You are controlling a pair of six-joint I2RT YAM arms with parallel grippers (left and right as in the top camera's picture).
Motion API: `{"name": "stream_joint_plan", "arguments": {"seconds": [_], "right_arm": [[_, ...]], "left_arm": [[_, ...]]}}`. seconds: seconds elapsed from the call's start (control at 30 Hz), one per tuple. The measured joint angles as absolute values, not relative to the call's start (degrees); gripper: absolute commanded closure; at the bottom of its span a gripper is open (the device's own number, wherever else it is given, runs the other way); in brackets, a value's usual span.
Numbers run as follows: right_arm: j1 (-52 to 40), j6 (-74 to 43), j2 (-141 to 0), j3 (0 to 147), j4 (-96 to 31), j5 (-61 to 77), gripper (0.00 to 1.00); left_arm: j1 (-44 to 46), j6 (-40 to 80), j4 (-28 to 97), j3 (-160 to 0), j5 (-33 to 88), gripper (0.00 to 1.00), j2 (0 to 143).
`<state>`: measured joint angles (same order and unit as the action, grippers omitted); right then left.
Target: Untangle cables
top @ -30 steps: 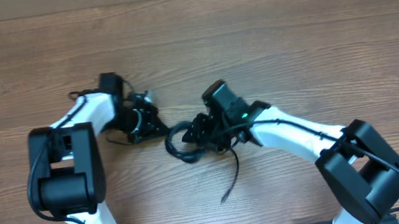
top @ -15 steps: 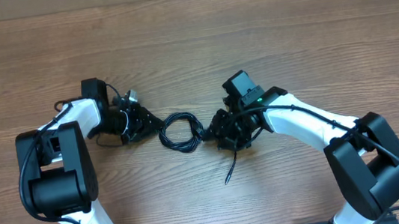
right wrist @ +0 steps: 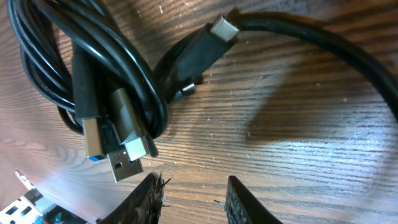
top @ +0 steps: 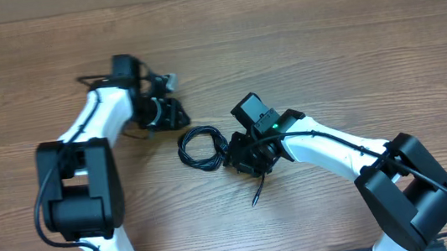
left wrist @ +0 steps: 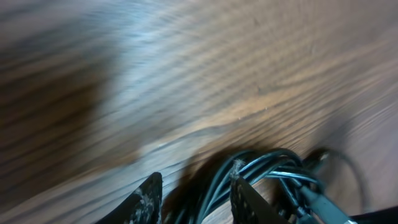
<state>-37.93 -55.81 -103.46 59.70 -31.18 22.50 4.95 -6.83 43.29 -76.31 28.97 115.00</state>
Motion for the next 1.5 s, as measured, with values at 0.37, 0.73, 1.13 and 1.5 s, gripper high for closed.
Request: {"name": "stream_joint_plan", "arguments": {"seconds": [0.37, 0.73, 1.13, 1.5], "right_arm": [[-34.9, -51.4, -103.5, 59.7, -34.9, 21.4, 0.61], [-30.8, -44.8, -103.5, 59.7, -37.4, 21.1, 0.60], [-27.9, -37.9, -103.5, 59.7, -40.1, 21.0, 0.51], [-27.0, -31.6, -103.5, 59.7, -44.6, 21.1, 0.24]], "left_arm": [[14.6, -13.7, 42.6, -76.1, 16.1, 0.80, 115.0], [14.5, -4.1, 41.4, -75.6, 13.4, 0.96, 115.0], [-2.1, 12.0, 48.1, -75.3, 13.3, 0.92, 115.4], [-1.3, -5.1, 46.0, -73.7, 22.3, 0.83, 114.9]]}}
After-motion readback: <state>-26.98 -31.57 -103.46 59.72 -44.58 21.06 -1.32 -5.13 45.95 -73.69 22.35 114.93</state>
